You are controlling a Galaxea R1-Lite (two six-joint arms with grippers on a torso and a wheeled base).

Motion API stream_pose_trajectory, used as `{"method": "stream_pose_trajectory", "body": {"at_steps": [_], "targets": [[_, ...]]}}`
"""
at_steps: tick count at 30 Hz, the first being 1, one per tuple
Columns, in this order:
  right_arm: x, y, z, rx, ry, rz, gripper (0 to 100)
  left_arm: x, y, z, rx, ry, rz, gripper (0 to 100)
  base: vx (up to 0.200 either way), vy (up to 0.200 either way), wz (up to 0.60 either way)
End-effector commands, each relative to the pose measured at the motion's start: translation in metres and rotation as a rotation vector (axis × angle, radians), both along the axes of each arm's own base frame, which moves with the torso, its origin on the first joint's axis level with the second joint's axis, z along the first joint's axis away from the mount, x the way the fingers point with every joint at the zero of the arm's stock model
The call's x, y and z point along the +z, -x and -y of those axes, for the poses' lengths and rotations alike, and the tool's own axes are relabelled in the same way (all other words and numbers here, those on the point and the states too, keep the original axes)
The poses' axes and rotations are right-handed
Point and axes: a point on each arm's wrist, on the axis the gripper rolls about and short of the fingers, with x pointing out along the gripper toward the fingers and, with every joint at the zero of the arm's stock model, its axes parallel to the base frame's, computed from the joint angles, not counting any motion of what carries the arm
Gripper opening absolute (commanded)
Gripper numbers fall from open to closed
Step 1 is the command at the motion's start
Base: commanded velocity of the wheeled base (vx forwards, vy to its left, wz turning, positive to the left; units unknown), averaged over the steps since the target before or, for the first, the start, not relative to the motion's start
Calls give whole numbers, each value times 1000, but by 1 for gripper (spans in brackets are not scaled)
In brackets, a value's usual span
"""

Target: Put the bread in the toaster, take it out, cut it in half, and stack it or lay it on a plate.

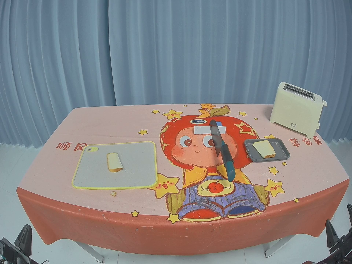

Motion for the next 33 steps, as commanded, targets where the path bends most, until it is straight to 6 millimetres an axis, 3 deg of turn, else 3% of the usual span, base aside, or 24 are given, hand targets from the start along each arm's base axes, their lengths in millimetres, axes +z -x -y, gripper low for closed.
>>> {"method": "stream_pose_trajectory", "body": {"at_steps": [1,33], "targets": [[-5,6,0,18,0,80,100,-5,0,0,1,0,-1,0,0,0,0],[-6,6,0,16,-25,85,100,-5,0,0,0,0,-1,0,0,0,0]]}}
